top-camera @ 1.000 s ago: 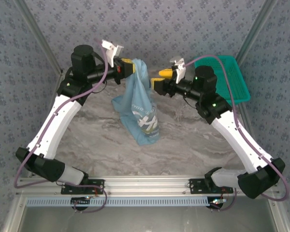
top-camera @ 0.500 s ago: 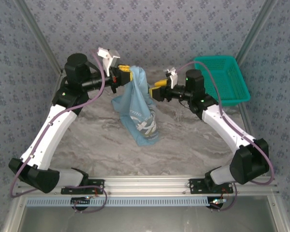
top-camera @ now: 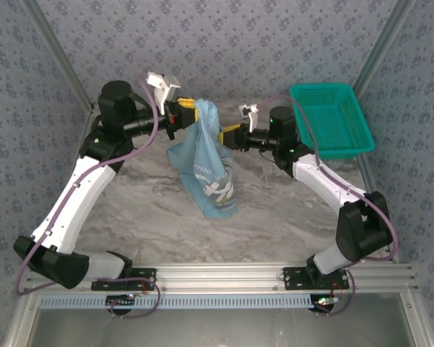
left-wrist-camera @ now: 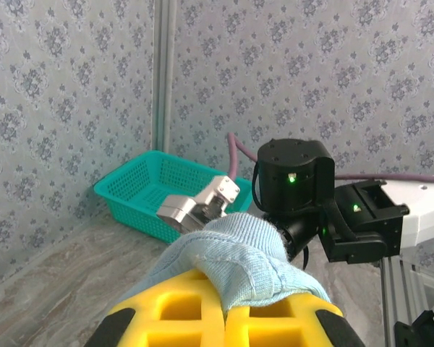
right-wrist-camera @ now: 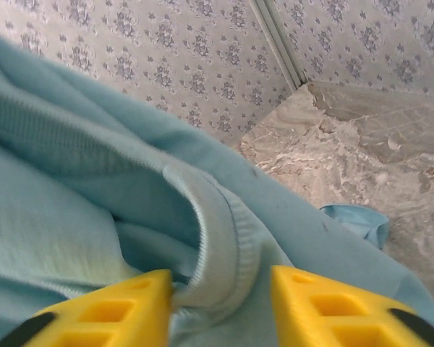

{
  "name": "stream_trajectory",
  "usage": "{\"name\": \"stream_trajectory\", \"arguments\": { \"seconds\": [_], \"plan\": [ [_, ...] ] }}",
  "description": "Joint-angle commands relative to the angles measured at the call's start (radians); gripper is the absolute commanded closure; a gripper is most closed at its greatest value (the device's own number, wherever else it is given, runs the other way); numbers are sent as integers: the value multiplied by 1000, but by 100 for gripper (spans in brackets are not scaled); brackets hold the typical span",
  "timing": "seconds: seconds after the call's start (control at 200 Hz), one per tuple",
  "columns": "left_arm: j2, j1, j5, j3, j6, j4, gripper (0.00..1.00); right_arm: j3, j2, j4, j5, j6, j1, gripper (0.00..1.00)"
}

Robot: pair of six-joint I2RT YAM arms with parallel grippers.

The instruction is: Fold the inside-out t-shirt

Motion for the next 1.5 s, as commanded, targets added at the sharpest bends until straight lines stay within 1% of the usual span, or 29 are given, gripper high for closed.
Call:
{"name": "stream_trajectory", "arguments": {
  "seconds": [0.0,0.05,0.085,0.135,0.2,0.235,0.275,0.34,0.495,0.605,0.784,0.919,1.064,1.109,1.189,1.259,1.319,1.419,1.499],
  "plan": [
    [-38,3,12,-9,22,61,100,90,29,6,56,66,12,78],
    [-44,3,5,-14,26,60,100,109,27,-36,94,66,6,93],
    [-53,5,-7,-22,32,55,100,123,9,-86,157,51,-2,100],
    [-67,10,-33,-39,45,48,100,148,-30,-207,274,6,-14,100],
    [-96,24,-77,-77,57,54,100,189,-98,-372,481,-87,-24,100],
    [-110,35,-95,-103,58,69,100,200,-146,-414,579,-140,-26,100],
    [-121,47,-118,-125,56,81,100,203,-196,-424,666,-177,-25,100],
    [-128,62,-158,-144,61,87,100,207,-266,-411,757,-229,-21,100],
    [-94,68,-227,-127,117,36,99,263,-357,-415,877,-321,9,100],
    [-65,69,-278,-107,145,13,99,313,-369,-417,903,-365,20,100],
    [-38,65,-291,-52,121,43,99,426,-342,-416,934,-425,53,100],
    [-46,34,-345,87,81,47,100,520,-347,-379,969,-491,97,100],
    [-95,-24,-358,221,-25,163,100,627,-382,-296,998,-593,197,100],
    [-101,-40,-375,265,-38,168,100,671,-375,-293,1003,-615,216,100],
    [-91,-68,-475,351,0,113,100,748,-346,-319,998,-638,236,100],
    [-75,-66,-625,416,59,30,100,799,-312,-364,973,-648,269,100],
    [-74,-48,-722,473,107,-18,100,813,-293,-383,974,-680,312,100],
    [-73,8,-798,526,140,-76,100,806,-274,-390,995,-722,370,100],
    [-49,42,-862,593,169,-143,100,799,-264,-391,978,-725,399,100]
  ]
}}
